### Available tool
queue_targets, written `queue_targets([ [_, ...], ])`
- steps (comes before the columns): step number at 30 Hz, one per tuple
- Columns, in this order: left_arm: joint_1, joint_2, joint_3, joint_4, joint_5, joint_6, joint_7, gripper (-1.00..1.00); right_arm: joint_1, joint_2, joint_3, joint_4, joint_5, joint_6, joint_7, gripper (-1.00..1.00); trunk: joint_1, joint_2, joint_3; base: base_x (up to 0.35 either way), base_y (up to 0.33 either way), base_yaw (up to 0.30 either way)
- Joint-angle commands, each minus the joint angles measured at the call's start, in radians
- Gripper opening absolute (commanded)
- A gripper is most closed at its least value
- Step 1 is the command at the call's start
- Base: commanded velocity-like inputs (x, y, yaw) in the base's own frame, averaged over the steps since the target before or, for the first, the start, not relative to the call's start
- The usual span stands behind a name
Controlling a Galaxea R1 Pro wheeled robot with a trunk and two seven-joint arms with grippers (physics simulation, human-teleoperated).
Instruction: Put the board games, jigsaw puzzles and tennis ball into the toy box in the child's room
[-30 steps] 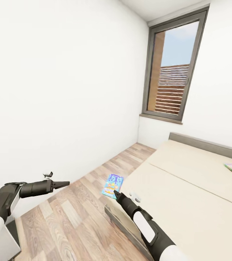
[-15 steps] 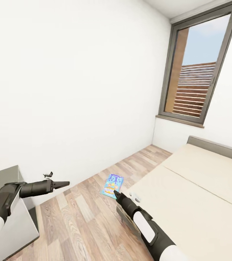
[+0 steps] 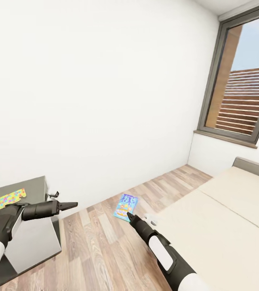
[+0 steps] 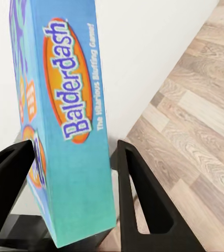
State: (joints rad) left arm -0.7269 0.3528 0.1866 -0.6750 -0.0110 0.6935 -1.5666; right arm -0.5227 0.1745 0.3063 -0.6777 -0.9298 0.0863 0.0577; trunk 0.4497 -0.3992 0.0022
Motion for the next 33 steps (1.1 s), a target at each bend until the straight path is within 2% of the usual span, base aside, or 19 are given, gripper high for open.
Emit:
queue_targets([
  [1, 0.000, 0.000, 0.001, 0.000, -0.001, 0.011, -0.004, 1.00, 0.000, 0.000, 0.000, 0.000, -0.007, 0.003, 0.002, -1.00, 0.000, -0.001, 0.000, 0.000, -0.100, 0.293],
  [19, 0.000, 0.000, 0.001, 0.000, -0.001, 0.012, -0.004, 1.00, 0.000, 0.000, 0.000, 0.000, -0.007, 0.003, 0.003, -1.00, 0.000, -0.001, 0.000, 0.000, -0.218, 0.292],
  [33, 0.000, -0.001, -0.001, 0.000, -0.003, 0.012, -0.004, 1.00, 0.000, 0.000, 0.000, 0.000, -0.007, 0.003, 0.003, -1.00, 0.000, -0.001, 0.000, 0.000, -0.031, 0.292],
])
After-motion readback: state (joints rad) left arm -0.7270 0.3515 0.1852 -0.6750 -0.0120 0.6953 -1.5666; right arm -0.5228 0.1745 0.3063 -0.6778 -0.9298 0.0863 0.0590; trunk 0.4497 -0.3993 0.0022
